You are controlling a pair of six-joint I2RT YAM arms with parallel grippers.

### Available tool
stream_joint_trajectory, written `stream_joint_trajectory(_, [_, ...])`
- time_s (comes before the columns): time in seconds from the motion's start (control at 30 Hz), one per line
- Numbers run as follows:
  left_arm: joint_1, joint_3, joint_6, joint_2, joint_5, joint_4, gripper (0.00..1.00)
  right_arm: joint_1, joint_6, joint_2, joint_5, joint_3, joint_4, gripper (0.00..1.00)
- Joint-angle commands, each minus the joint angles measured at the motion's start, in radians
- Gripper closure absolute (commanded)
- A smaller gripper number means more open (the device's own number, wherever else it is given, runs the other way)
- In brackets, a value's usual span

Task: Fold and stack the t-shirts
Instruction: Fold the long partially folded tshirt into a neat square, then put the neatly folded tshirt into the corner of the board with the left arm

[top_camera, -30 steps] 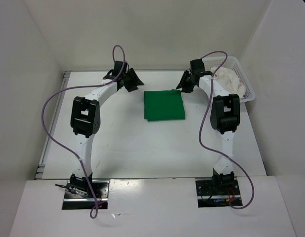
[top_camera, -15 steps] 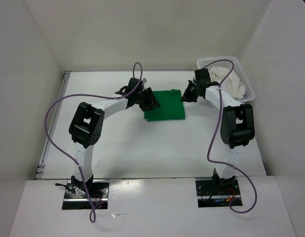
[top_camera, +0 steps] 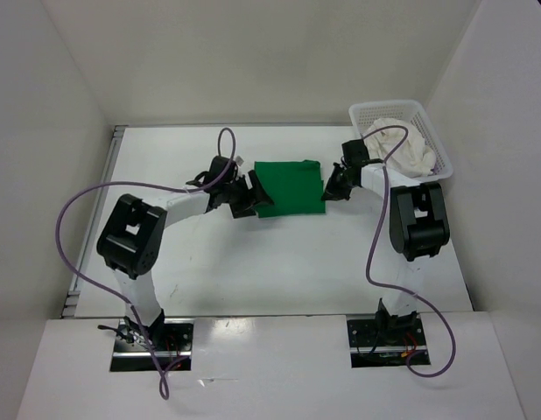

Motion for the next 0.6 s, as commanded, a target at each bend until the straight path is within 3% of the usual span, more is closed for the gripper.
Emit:
stream_joint_trajectory(0.0, [0.021, -0.007, 0.033, -0.125, -0.070, 0.018, 0.16, 0.008, -0.016, -0.065, 0.012, 0.008, 0.019, 0.94])
stream_joint_trajectory(0.03, [0.032, -0.007, 0.033, -0.134, -0.107, 0.009, 0.16, 0.008, -0.016, -0.080, 0.012, 0.008, 0.019, 0.84])
stream_joint_trajectory(0.07, [0.077, 0.071, 0.108, -0.072, -0.121, -0.027, 0.16, 0.008, -0.016, -0.143, -0.009, -0.010, 0.008, 0.68])
stream_joint_trajectory(0.27, [0.078, 0.245, 0.197, 0.131, -0.144, -0.091, 0.18, 0.008, 0.004, -0.246, -0.077, -0.052, 0.008, 0.62])
stream_joint_trajectory(0.37, [0.078, 0.317, 0.208, 0.220, -0.155, -0.091, 0.27, 0.008, 0.029, -0.301, -0.135, -0.072, 0.008, 0.62])
stream_joint_trajectory(0.57, [0.078, 0.417, 0.199, 0.361, -0.049, -0.062, 0.36, 0.008, 0.038, -0.372, -0.164, -0.103, 0.008, 0.61])
